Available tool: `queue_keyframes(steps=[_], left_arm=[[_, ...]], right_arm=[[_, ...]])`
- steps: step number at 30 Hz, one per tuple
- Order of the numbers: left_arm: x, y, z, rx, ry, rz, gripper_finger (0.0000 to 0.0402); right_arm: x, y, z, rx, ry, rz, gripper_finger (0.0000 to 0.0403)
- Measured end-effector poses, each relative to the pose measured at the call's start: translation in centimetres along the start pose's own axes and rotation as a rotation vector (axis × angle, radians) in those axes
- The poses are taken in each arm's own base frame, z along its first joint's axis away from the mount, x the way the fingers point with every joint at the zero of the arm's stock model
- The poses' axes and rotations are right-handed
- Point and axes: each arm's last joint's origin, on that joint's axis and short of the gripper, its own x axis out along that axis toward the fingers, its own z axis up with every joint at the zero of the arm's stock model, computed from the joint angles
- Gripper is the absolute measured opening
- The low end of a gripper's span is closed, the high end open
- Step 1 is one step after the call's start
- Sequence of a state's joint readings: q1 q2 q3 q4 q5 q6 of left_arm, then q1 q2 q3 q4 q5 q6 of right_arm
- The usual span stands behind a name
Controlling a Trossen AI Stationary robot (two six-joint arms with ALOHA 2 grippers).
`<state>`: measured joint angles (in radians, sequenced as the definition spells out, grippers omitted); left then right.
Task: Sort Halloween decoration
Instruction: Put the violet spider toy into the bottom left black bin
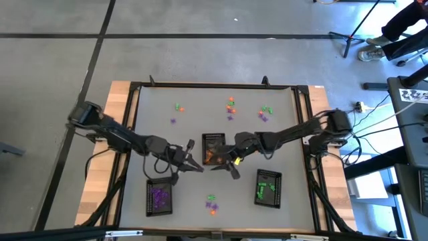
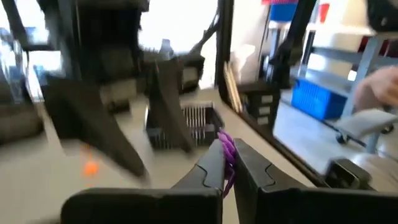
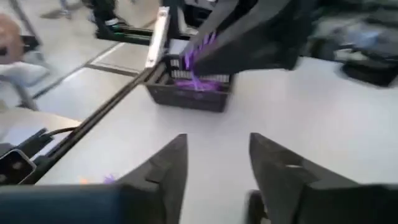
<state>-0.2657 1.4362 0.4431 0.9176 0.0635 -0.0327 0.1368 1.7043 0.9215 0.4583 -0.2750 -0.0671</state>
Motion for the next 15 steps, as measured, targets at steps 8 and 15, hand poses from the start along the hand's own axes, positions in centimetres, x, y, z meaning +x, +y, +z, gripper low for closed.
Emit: queue_keyframes(steps=[8, 15], left_arm=[[-4.7, -1.5, 0.9, -0.412, 0.352, -0.007, 0.0002], [-6.4, -4.6, -1.6, -0.713, 0.692, 0.020, 0.0002]], right_arm=[[-4.3, 0.7, 2.5, -0.010, 0.135, -0.267, 0.0214], [-4.7, 0.8, 2.5, -0.029, 0.156, -0.305, 0.0187]])
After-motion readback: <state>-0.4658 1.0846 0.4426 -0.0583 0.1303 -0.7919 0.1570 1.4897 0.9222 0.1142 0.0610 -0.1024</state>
